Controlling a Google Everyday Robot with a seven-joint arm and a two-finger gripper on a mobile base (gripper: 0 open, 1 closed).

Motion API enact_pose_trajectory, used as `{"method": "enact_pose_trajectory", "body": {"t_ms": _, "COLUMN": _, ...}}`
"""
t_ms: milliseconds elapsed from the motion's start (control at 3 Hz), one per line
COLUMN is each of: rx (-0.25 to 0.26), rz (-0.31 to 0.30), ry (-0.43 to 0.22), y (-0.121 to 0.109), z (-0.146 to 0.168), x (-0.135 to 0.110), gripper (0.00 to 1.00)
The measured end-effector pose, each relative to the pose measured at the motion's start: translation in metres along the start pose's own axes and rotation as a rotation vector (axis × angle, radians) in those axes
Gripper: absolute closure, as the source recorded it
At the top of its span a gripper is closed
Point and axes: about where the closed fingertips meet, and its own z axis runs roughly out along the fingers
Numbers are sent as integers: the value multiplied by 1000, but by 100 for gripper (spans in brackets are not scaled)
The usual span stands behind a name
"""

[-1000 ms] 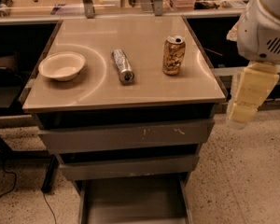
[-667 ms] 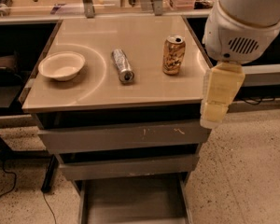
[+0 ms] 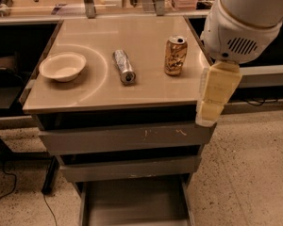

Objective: Place redbull can into bottom drawer

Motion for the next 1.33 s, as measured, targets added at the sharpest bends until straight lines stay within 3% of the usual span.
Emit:
{"method": "enact_pose_trajectory", "body": {"t_ms": 333, "rx": -30, "rz": 46, "ry": -93, "y": -16, "z": 20, "x": -28, "gripper": 0}}
{"method": "enact_pose_trajectory", "body": {"t_ms": 667, "rx": -117, "rz": 131, "ry": -178, "y": -42, "z": 50, "x": -56, "gripper": 0}}
{"method": "enact_pose_trajectory", "body": {"t_ms": 1000, "rx": -199, "rz": 112, "ry": -213, "y": -54, "z": 67, "x": -75, "gripper": 0}}
{"method": "enact_pose_trajectory", "body": {"t_ms": 1333, "rx": -206, "rz": 109, "ry": -215, "y": -55, "z": 69, "x": -76, "gripper": 0}}
